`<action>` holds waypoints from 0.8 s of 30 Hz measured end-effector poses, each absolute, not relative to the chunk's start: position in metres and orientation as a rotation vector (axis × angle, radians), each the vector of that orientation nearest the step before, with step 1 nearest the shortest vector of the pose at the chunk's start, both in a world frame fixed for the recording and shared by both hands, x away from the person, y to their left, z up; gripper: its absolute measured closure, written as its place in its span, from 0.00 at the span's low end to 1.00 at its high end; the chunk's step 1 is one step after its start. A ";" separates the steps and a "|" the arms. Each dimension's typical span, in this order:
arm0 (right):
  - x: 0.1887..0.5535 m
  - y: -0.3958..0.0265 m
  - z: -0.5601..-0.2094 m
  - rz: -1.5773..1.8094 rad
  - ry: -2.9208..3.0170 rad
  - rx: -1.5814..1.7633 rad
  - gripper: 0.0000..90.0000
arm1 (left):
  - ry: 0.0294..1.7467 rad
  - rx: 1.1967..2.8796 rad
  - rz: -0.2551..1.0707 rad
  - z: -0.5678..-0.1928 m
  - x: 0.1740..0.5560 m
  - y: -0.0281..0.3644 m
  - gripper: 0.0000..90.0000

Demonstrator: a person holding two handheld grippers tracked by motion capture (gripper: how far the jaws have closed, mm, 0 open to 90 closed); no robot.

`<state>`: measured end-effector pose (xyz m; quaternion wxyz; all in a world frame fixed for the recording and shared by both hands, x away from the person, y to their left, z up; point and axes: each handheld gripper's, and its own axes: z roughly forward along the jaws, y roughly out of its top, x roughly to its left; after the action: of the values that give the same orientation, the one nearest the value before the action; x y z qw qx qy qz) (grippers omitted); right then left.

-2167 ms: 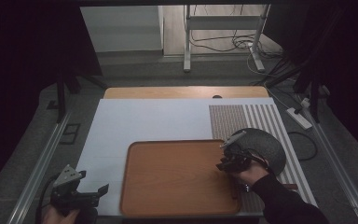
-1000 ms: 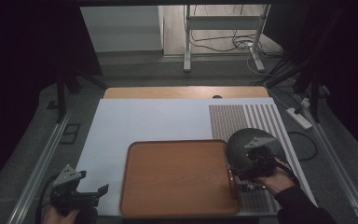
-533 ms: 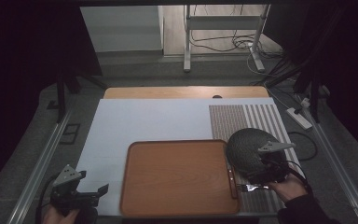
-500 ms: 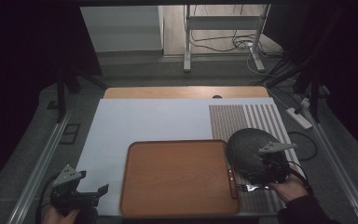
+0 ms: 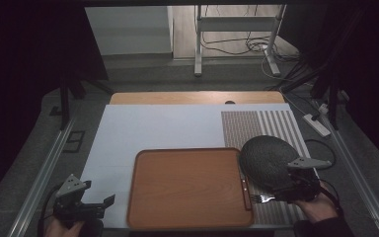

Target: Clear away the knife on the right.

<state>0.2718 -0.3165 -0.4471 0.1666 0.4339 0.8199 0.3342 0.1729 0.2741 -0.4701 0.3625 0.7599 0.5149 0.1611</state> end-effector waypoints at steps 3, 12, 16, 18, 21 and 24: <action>0.268 -0.320 -0.447 0.955 2.320 1.241 0.00 | 1.326 1.957 0.416 -0.470 0.173 0.274 0.03; 0.260 -0.331 -0.447 0.965 2.268 1.284 0.00 | 1.327 1.956 0.414 -0.470 0.173 0.274 0.03; 0.256 -0.335 -0.448 0.961 2.258 1.296 0.00 | 1.328 1.956 0.415 -0.470 0.173 0.274 0.03; 0.255 -0.337 -0.448 0.957 2.254 1.304 0.00 | 1.328 1.955 0.414 -0.470 0.173 0.274 0.03; 0.253 -0.340 -0.449 0.946 2.252 1.316 0.00 | 1.328 1.958 0.415 -0.470 0.173 0.274 0.03; 0.251 -0.341 -0.449 0.943 2.240 1.326 0.00 | 1.329 1.957 0.415 -0.470 0.173 0.275 0.03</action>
<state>0.2509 -0.3414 -0.4489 0.1857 0.4707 0.7950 0.3346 0.1728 0.2746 -0.4703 0.3615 0.7597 0.5160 0.1611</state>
